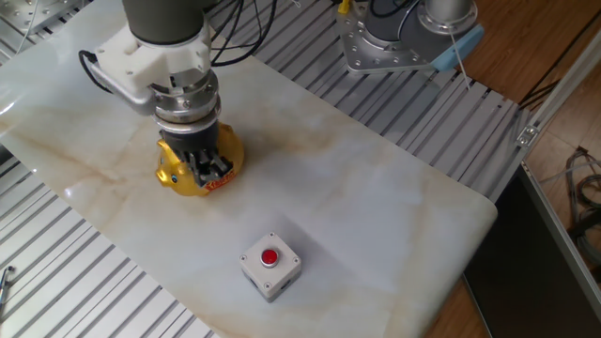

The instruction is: Drop coins into a piggy bank

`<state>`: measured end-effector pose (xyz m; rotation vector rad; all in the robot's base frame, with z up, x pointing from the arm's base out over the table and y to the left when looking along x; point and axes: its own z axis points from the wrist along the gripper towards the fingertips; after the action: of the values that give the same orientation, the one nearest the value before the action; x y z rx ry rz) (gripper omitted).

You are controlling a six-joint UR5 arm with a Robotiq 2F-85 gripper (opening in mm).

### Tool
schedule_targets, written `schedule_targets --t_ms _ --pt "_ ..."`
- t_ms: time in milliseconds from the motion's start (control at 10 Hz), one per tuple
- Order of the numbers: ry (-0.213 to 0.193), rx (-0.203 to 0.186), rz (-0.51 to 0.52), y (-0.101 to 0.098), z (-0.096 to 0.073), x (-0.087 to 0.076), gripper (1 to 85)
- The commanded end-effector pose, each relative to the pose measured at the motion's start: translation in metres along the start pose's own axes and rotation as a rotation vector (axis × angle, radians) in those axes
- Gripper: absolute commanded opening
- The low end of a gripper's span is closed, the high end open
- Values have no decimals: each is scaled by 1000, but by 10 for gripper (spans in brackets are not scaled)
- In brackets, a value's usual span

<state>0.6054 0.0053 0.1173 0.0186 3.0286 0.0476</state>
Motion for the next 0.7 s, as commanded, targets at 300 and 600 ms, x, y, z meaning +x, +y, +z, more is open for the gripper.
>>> schedule_targets --t_ms 300,600 --pt "98 12 -203 -7 -26 38 10" --pt "123 78 -349 -30 -40 48 10"
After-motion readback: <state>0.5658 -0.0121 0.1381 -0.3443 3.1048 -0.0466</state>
